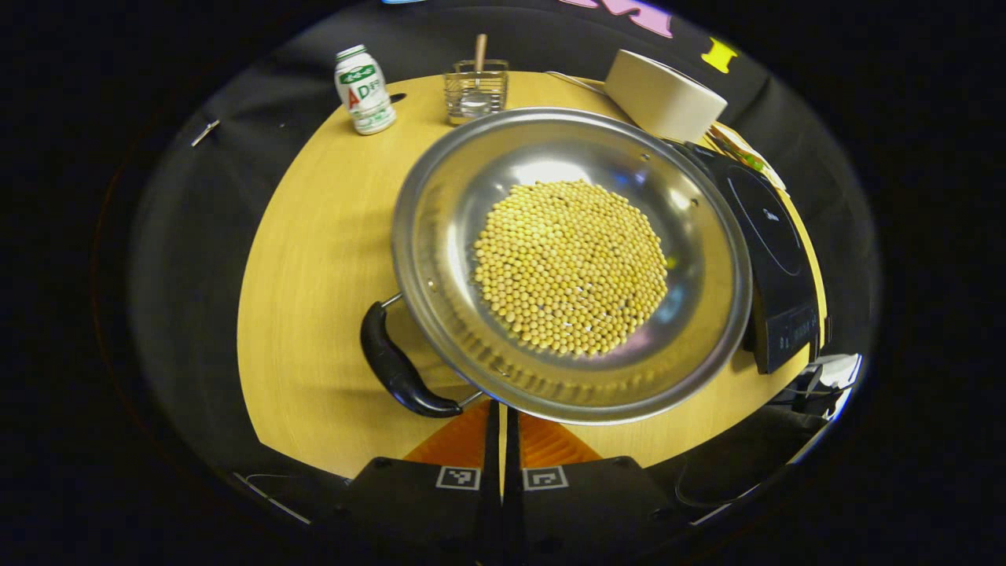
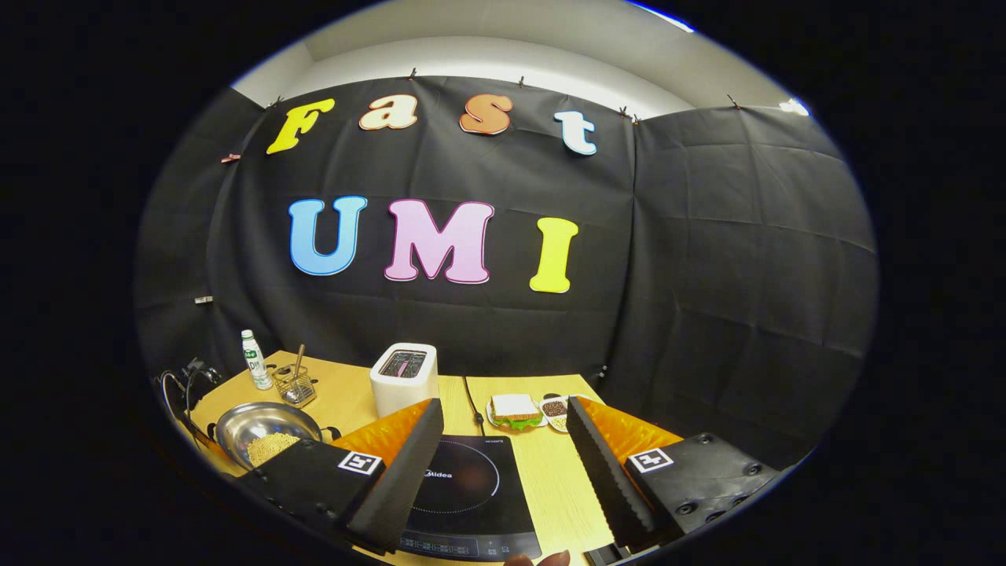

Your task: First push the handle of the pot to place it horizontally, then grasp the pot with both hands and set it on the induction cooktop.

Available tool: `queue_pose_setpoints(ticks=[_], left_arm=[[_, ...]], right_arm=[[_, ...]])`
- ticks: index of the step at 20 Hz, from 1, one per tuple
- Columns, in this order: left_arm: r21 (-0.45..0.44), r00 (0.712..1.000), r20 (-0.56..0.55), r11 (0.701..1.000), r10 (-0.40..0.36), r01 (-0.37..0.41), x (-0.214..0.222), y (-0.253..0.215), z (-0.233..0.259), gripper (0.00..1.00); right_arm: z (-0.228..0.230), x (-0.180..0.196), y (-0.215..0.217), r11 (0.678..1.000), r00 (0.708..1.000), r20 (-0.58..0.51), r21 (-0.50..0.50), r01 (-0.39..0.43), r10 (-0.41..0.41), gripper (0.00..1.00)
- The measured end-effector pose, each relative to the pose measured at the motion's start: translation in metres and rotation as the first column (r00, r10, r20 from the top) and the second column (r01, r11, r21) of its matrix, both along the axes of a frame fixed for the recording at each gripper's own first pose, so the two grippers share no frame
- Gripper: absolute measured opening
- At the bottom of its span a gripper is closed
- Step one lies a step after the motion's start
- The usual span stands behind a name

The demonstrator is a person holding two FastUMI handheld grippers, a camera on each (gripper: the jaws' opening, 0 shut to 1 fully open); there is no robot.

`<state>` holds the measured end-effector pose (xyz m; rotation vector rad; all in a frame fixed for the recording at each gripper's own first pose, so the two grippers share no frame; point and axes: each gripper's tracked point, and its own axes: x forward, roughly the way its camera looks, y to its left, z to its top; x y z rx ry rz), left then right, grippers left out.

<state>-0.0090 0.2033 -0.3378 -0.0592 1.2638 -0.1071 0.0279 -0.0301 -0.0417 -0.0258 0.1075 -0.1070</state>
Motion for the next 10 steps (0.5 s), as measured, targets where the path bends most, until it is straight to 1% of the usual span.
queue_pose_setpoints(ticks=[3,5,10], left_arm=[[-0.007,0.997,0.011,0.997,0.079,-0.079,0.011,0.019,-0.002,0.05],[-0.004,0.993,0.023,0.993,0.119,-0.119,0.018,0.03,-0.002,0.05],[0.038,0.986,0.051,0.986,0.162,-0.164,0.04,0.055,0.0,0.05]], right_arm=[[-0.003,0.0,-0.001,1.0,1.0,-0.008,-0.003,0.006,-0.006,0.98],[-0.004,0.001,-0.001,1.0,1.0,-0.012,-0.008,0.008,-0.008,0.98],[-0.008,-0.001,0.001,1.0,1.0,-0.027,-0.023,0.006,-0.007,0.98]])
